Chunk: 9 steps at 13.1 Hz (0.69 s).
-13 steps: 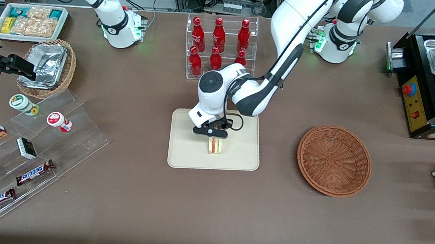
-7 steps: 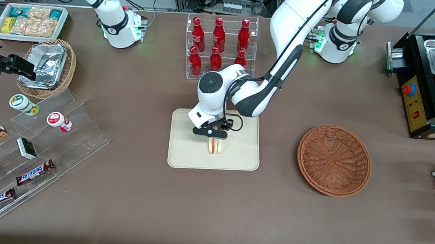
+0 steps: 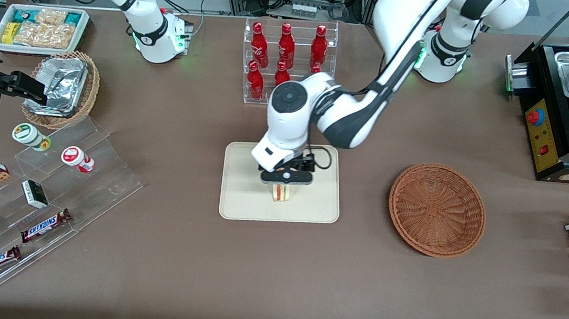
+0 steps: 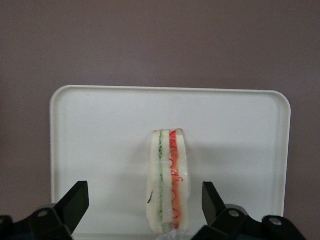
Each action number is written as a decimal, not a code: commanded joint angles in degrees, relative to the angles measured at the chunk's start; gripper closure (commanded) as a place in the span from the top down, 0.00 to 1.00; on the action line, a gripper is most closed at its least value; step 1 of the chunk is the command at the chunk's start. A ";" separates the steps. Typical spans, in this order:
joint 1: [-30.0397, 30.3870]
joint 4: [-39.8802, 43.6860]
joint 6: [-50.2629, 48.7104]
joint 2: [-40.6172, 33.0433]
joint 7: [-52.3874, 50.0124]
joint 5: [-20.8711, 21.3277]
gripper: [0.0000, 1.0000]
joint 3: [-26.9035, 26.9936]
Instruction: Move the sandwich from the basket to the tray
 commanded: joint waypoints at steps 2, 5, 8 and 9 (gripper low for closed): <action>5.56 -12.61 -2.08 -15.56 2.04 0.00 1.00 -0.37; 11.01 -19.05 -5.23 -24.28 10.11 -0.35 1.00 -0.37; 18.29 -19.24 -12.78 -29.38 22.23 -4.12 1.00 -0.37; 20.84 -19.15 -15.33 -30.97 26.27 -5.09 1.00 -0.37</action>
